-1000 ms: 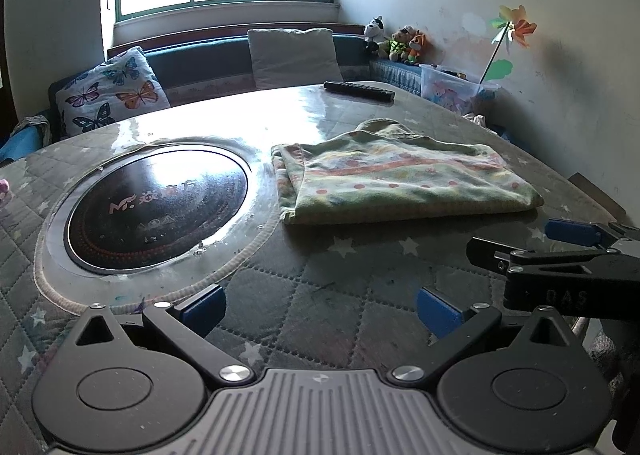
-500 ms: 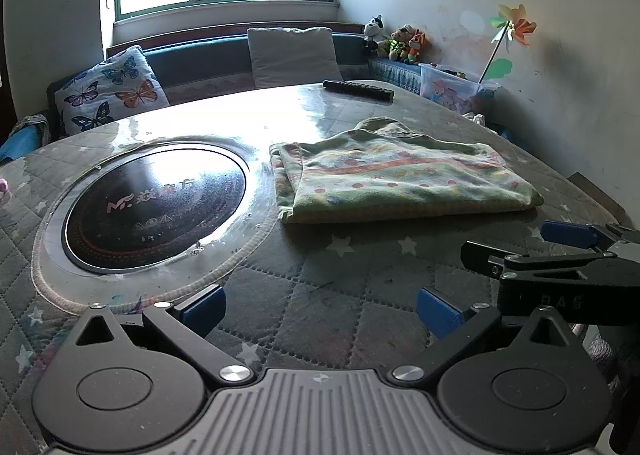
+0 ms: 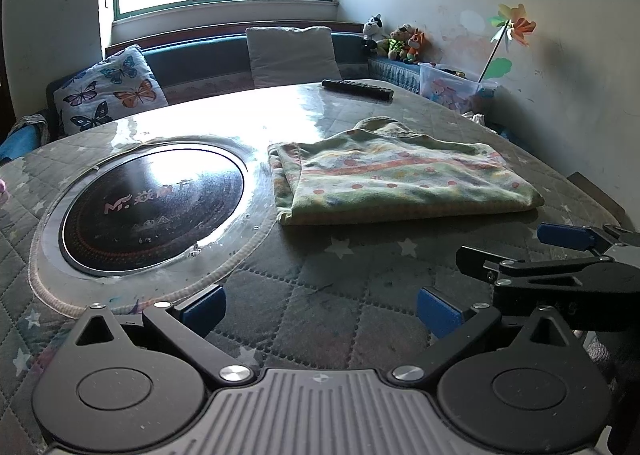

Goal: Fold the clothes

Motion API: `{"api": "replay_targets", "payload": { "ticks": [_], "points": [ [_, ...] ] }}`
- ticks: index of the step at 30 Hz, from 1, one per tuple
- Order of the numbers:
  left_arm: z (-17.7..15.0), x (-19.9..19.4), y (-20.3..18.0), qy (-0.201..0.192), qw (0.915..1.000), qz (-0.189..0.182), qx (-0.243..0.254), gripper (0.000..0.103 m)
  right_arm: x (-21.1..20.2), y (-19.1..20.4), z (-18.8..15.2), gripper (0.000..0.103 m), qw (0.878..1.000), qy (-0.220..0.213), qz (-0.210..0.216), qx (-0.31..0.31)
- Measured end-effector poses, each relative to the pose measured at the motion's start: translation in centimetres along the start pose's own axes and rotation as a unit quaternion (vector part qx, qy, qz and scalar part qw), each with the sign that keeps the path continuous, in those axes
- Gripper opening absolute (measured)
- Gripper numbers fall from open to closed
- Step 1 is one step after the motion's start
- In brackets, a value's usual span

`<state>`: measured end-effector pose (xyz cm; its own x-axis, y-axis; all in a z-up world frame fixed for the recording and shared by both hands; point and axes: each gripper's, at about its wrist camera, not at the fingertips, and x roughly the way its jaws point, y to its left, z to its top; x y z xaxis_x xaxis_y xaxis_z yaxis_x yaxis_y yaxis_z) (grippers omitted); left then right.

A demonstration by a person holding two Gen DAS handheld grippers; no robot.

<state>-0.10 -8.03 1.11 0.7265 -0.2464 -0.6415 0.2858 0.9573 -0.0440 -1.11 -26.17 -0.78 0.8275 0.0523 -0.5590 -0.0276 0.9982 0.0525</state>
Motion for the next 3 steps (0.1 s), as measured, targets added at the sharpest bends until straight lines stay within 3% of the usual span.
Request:
{"api": "replay_targets", "payload": {
  "ticks": [3],
  "points": [
    [0.08, 0.08, 0.01, 0.001, 1.0, -0.002, 0.001, 0.103, 0.06, 0.05, 0.03, 0.103, 1.0, 0.001, 0.0, 0.0]
  ]
}}
